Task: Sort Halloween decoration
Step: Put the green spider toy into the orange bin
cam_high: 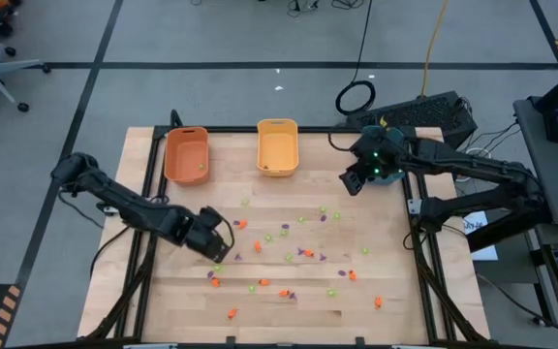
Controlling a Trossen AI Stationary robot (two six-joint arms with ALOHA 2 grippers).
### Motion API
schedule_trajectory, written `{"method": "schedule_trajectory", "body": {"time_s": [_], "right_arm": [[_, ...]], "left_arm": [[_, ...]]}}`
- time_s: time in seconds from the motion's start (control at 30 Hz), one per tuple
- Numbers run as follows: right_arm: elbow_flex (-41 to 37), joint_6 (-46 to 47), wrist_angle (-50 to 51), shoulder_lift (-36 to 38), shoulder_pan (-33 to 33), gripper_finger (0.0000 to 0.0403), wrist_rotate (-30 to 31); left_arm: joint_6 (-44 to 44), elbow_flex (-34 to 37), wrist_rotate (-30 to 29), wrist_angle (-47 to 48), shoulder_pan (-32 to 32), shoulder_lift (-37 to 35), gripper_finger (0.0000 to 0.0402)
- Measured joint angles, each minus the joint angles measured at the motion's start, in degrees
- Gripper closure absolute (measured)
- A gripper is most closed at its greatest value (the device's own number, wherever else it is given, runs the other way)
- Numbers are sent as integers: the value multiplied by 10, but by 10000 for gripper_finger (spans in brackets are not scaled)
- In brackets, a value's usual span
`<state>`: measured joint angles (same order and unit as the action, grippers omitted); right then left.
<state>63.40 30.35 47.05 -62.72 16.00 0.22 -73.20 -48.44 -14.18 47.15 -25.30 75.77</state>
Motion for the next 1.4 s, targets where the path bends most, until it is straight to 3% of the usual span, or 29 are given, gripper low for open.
{"method": "schedule_trajectory", "body": {"time_s": [0.2, 0.4, 0.7, 0.93, 1.13, 1.4], "right_arm": [[0, -11, 0, 0, -17, 232, 1], [0, -13, 0, 0, -27, 232, 55], [0, -47, -1, 0, -27, 232, 90], [0, -56, -7, 0, -26, 232, 90], [0, -60, -5, 0, -26, 232, 90], [0, -60, -5, 0, -26, 232, 90]], "left_arm": [[-12, 0, -104, -4, -64, 0, 215], [31, 9, -181, -5, -83, 0, 215], [67, 74, -179, -49, -68, 0, 215], [138, 132, -171, -224, -55, 0, 215], [142, 165, -152, -243, -30, 0, 215], [219, 197, -107, -307, 1, 0, 215]]}}
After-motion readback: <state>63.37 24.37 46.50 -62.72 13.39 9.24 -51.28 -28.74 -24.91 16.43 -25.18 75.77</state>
